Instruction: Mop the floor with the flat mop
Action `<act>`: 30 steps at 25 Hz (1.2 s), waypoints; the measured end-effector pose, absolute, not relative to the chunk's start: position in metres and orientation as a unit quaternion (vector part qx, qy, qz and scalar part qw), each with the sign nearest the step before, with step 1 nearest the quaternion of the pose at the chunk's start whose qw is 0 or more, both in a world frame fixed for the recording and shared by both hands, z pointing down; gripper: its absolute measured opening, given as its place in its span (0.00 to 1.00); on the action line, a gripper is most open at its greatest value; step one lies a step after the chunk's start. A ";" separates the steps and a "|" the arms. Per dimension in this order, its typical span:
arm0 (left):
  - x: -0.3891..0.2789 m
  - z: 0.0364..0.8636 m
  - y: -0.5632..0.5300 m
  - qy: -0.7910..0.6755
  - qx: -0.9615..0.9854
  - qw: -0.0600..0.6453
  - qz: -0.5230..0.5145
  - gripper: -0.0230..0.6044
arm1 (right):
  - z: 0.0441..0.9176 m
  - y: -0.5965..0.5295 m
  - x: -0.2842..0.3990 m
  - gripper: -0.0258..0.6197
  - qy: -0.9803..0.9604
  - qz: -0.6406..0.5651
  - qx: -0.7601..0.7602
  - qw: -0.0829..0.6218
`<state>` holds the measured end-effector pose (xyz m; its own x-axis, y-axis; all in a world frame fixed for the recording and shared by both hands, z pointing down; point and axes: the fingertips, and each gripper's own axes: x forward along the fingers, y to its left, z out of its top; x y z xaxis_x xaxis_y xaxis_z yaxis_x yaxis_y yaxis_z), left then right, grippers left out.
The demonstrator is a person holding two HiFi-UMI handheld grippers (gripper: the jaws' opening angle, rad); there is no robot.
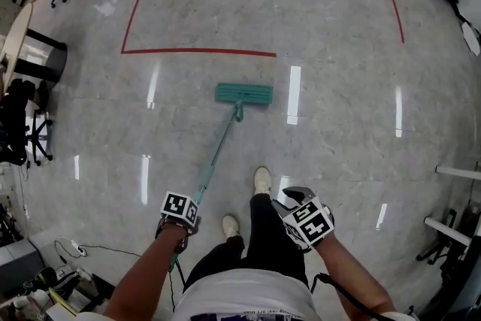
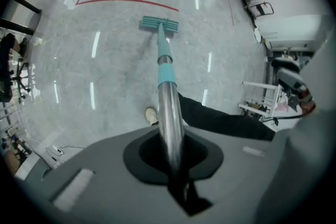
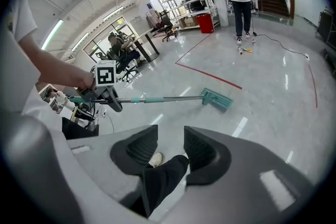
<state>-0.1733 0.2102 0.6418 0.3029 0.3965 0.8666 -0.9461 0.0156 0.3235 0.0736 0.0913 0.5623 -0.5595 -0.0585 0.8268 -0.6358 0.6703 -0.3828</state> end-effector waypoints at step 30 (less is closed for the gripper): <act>-0.110 0.682 0.175 -0.277 0.458 0.660 0.528 0.10 | 0.573 0.096 0.111 0.29 -0.795 0.377 0.231 0.416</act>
